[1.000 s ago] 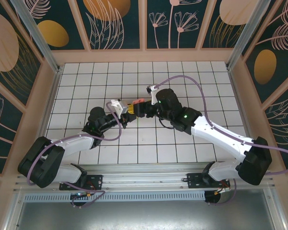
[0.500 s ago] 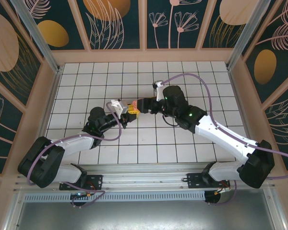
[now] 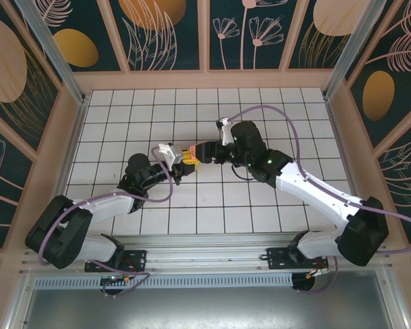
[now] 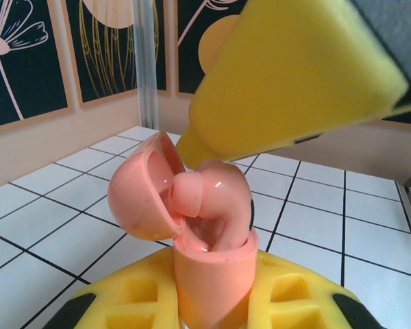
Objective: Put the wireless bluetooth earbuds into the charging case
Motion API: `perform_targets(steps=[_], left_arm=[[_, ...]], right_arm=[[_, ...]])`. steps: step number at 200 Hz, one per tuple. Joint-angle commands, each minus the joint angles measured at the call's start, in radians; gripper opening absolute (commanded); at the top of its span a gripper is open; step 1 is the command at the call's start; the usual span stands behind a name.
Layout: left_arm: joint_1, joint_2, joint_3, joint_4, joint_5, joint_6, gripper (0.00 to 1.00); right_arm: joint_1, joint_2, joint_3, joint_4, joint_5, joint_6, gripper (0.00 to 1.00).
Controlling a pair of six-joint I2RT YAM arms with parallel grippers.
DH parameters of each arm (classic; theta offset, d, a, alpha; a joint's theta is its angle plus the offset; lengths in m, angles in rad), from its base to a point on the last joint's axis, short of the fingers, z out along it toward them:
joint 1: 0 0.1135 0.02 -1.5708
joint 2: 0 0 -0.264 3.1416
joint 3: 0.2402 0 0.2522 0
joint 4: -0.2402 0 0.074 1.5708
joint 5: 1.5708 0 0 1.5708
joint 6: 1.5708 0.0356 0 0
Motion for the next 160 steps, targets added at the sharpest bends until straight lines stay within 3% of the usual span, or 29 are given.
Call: perform_targets(steps=[1,59,160], left_arm=[[0.001,-0.016,-0.006,0.053,0.026,0.008,0.0],[0.0,-0.021,-0.006,0.052,0.035,0.01,0.0],[0.001,-0.013,0.0,0.053,0.039,0.011,0.0]], right_arm=[[-0.005,0.019,0.019,-0.027,-0.034,-0.001,0.78],[-0.009,0.04,0.045,-0.077,0.026,0.015,0.77],[-0.019,0.034,0.047,-0.038,-0.048,0.029,0.77]])
